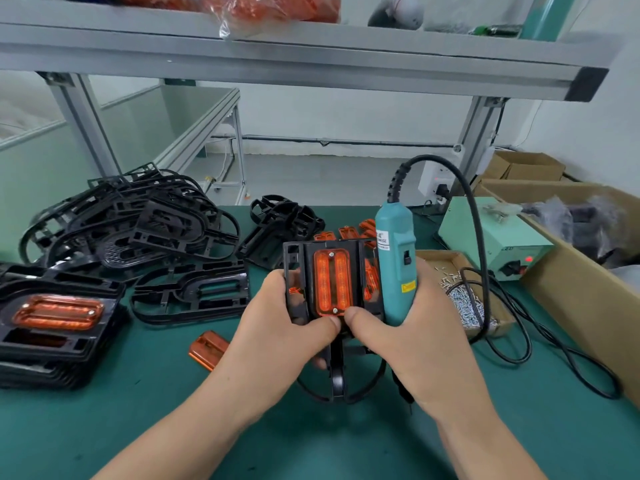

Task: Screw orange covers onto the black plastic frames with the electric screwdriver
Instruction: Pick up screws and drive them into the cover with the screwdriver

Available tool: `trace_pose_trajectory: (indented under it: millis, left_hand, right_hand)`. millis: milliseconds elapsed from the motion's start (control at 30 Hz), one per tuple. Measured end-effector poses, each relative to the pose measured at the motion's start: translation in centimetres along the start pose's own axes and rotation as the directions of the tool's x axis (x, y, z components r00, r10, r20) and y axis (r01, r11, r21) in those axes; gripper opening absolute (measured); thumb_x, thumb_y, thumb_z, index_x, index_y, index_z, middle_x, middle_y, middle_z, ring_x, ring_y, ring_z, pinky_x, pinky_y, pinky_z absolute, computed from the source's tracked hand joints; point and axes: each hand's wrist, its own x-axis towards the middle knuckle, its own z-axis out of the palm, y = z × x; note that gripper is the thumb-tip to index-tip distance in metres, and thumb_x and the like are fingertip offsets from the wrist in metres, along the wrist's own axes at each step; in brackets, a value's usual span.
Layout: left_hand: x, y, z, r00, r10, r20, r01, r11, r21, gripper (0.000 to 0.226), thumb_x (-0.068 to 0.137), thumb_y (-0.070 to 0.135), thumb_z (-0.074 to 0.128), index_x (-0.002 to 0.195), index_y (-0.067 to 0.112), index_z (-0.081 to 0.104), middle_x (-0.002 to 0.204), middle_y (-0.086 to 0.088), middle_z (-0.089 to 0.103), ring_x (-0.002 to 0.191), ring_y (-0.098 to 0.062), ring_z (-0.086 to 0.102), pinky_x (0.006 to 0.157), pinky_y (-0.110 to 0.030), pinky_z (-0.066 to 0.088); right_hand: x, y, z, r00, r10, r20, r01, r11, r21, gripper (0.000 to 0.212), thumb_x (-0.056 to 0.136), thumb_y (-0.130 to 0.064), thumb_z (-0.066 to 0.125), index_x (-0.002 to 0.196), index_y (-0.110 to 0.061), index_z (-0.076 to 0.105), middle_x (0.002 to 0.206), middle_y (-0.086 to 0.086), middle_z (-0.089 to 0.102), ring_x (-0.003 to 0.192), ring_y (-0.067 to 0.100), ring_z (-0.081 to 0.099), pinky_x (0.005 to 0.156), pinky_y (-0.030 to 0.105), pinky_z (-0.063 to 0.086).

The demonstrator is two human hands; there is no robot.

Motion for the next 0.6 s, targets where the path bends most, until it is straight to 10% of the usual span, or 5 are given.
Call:
trace_pose_trajectory:
  millis: [600]
  left_hand:
    - [0.33, -0.35, -0.61, 0.98, -0.128, 0.15, 0.152, 0.976, -0.159, 0.033, 0.09, 0.004, 0.077, 0.117, 0.018, 0.065, 0.106, -0.009, 0.076, 0.097, -0.032, 0.074, 0.062, -0.03, 0.058]
  right_hand:
    - [0.71, 0.81, -0.03, 0.996, 0.033, 0.078, -0.027, 0.997, -0.072, 0.054, 0.067, -0.05, 0.081, 0.113, -0.042, 0.053, 0.098, -0.018, 0.067, 0.086, 0.004, 0.066, 0.071, 0.023, 0.049]
